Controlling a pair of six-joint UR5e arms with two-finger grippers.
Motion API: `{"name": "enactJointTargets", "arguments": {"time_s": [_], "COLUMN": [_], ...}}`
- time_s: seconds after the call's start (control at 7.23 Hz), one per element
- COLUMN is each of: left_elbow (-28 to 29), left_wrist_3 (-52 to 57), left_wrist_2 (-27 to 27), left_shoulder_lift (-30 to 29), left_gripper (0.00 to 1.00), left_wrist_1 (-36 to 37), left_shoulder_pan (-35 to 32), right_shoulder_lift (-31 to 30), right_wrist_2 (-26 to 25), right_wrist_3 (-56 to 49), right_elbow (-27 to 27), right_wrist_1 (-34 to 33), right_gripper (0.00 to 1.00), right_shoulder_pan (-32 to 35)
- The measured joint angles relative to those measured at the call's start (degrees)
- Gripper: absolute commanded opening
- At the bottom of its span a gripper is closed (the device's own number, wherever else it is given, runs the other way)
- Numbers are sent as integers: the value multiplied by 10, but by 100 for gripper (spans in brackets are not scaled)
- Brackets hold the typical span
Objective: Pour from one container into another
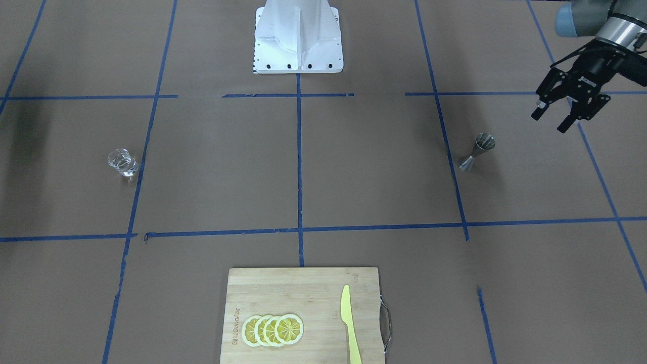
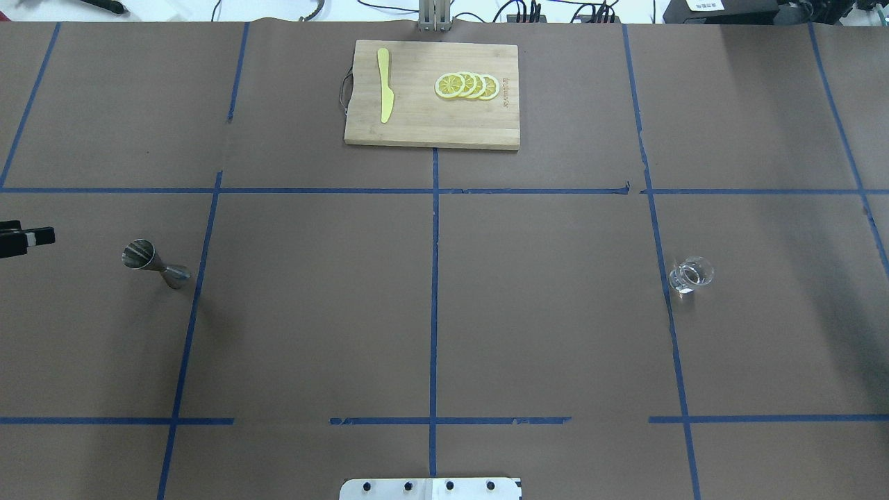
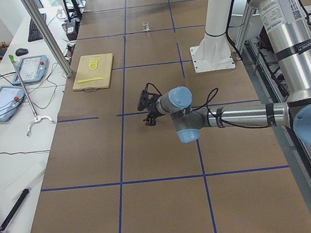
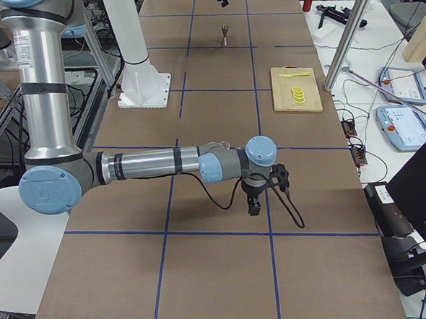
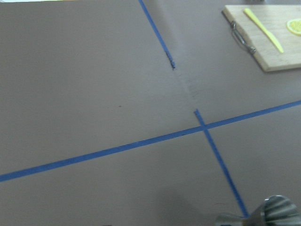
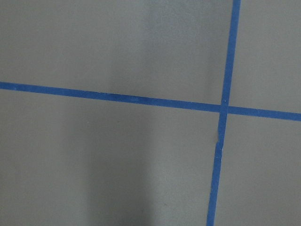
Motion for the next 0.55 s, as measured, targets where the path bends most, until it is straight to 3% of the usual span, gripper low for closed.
{"name": "enactJointTargets", "arguments": {"time_s": [0.28,0.55], "left_elbow": [-38,-54], "left_wrist_3": [-83,-101], "left_wrist_2": [226,383], "left_shoulder_lift": [25,41], "left_gripper": [93,97], "left_wrist_1": [2,24], "left_shoulder_pan": [144,224], "right_shoulder_lift": [-5,-9], "right_wrist_2": [1,3], "right_wrist_3": [2,4], "right_elbow": [-3,-3], "right_wrist_1": [36,50], "right_gripper": [100,100], "right_shoulder_pan": [-17,-29]}}
